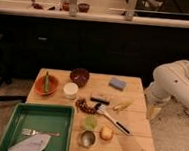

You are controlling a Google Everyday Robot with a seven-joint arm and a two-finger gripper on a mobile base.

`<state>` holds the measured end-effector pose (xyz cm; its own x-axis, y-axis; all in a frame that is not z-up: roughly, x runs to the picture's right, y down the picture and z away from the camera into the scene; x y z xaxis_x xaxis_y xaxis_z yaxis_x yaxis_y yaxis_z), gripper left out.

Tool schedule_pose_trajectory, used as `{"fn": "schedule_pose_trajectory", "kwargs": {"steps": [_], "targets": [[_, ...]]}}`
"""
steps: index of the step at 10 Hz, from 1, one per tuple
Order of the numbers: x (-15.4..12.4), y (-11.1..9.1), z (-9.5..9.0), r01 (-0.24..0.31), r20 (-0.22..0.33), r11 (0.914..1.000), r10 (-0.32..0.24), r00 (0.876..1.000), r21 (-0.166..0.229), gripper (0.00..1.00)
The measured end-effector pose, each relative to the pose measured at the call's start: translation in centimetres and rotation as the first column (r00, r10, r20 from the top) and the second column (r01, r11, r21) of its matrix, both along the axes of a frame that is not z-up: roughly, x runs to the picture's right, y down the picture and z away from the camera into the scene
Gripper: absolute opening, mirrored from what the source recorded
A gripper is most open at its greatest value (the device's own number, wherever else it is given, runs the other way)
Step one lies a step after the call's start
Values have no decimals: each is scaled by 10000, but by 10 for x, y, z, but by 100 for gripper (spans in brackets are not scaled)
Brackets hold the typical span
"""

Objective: Place apple in paper cup

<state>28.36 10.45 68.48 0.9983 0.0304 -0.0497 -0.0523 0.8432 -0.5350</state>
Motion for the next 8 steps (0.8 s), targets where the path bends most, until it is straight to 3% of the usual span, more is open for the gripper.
{"fn": "schedule_pose_trajectory", "kwargs": {"steps": [5,8], "targets": [[0,0,0,-6,4,10000,6,10000,-15,80],[1,23,-8,-780,288,9963,790,9965,-356,80]]}}
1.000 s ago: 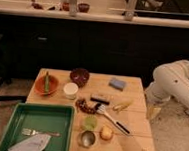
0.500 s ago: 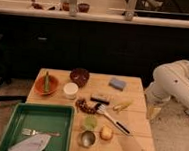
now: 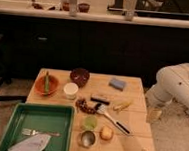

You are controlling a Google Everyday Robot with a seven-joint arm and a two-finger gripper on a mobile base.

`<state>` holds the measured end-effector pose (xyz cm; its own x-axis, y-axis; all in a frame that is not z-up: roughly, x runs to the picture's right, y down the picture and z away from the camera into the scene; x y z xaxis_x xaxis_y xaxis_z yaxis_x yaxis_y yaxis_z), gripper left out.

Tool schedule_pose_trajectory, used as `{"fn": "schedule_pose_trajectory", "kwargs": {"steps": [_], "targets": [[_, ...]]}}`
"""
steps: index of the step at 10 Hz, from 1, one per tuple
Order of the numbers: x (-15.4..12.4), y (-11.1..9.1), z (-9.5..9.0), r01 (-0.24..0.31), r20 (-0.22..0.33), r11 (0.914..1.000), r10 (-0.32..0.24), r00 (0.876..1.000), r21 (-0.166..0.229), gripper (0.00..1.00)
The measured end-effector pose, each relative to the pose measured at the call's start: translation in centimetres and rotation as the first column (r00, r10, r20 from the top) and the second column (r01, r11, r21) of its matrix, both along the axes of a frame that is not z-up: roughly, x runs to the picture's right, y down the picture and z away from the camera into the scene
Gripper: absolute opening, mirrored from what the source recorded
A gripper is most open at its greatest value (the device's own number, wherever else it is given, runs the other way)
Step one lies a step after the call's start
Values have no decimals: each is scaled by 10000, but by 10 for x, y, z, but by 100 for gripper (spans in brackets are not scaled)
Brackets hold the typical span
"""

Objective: Place apple in paper cup

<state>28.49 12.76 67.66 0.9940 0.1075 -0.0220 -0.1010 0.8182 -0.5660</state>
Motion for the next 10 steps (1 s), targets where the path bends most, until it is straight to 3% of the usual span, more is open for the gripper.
{"fn": "schedule_pose_trajectory", "kwargs": {"steps": [3,5,6,7,8,10], "targets": [[-9,20,-7,-571,491,9983,576,9971,-105,80],[-18,34,-11,-1195,1175,9927,1202,9858,-131,80],[-22,42,-9,-1813,1924,9833,1810,9645,-161,80],[-25,47,-8,-2430,2612,9698,2401,9350,-215,80],[-27,56,-6,-3368,3596,9410,3259,8744,-338,80],[-31,66,-2,-4251,4651,9035,3996,7899,-542,80]]}}
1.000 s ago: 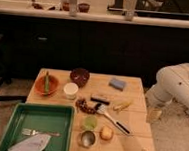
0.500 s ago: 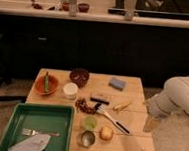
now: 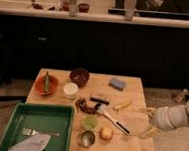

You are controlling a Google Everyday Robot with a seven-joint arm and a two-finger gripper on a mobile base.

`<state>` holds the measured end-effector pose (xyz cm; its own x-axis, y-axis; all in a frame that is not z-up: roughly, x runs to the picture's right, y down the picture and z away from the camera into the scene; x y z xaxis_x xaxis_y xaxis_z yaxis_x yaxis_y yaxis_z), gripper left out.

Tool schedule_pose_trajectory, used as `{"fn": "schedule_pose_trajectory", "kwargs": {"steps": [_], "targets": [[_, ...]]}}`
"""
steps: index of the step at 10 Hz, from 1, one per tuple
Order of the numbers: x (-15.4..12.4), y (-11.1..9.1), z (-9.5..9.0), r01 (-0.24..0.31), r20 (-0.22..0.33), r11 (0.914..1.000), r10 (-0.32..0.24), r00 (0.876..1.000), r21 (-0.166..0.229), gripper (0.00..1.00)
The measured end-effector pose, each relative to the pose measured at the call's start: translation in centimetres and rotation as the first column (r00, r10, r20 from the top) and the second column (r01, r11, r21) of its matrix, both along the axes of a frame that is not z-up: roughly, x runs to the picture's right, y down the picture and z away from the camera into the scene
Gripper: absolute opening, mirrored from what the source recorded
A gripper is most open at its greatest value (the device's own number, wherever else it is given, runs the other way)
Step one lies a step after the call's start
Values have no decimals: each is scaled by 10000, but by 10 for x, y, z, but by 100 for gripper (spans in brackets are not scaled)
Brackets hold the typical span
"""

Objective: Place apple in paper cup

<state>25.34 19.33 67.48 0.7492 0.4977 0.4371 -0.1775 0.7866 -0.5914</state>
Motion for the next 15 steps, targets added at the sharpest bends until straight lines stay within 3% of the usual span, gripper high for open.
{"fn": "schedule_pose_trajectory", "kwargs": {"steps": [2,7,15], "targets": [[-10,13,7,-61,332,10000,60,9994,39,80],[-46,42,30,1268,327,9910,-1255,9916,-436,80],[-46,43,30,1266,311,9909,-1253,9916,-449,80]]}}
